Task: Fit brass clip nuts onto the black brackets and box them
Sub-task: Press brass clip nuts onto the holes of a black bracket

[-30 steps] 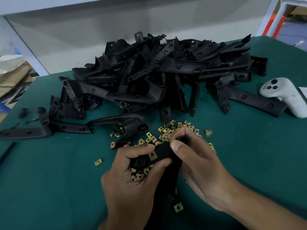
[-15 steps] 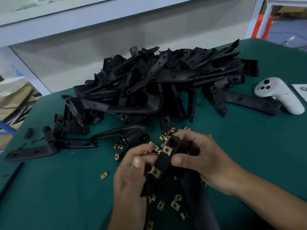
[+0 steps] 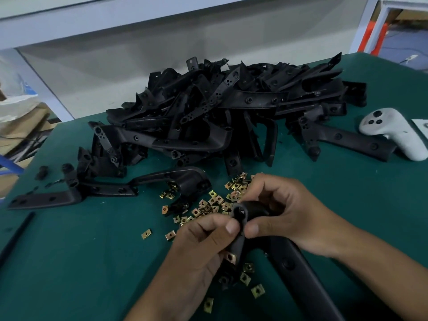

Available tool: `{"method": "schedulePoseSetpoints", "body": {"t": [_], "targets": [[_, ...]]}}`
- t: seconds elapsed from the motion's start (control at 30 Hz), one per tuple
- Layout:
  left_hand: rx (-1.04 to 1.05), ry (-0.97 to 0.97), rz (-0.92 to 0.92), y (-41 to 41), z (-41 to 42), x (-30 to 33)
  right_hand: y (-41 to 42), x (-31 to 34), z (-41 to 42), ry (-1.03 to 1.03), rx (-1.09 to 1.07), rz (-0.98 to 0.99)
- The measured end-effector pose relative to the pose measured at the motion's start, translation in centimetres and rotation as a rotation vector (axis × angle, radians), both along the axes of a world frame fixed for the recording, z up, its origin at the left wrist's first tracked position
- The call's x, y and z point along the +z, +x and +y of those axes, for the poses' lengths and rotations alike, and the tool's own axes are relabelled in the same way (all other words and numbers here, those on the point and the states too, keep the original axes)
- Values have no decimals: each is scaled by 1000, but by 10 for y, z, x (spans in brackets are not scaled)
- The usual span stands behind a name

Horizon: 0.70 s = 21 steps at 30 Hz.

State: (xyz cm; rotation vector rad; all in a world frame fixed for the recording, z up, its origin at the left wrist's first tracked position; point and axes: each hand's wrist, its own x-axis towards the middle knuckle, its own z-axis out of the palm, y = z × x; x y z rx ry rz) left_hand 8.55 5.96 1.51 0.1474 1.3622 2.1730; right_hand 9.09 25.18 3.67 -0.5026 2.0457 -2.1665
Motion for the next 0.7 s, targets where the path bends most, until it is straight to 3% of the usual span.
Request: {"method": "schedulePoseSetpoints", "body": {"t": [0.13,0.53,0.7], "targets": [[-68,22,21,-1,-3,3,-3,-1,4,14,33,-23],[-243,-177,183,-7,-16,12,-2,-1,11,-70,250,-271],[-305,-151,180,-7,-17,13,-3,-1,15,-70,306,-358]]}}
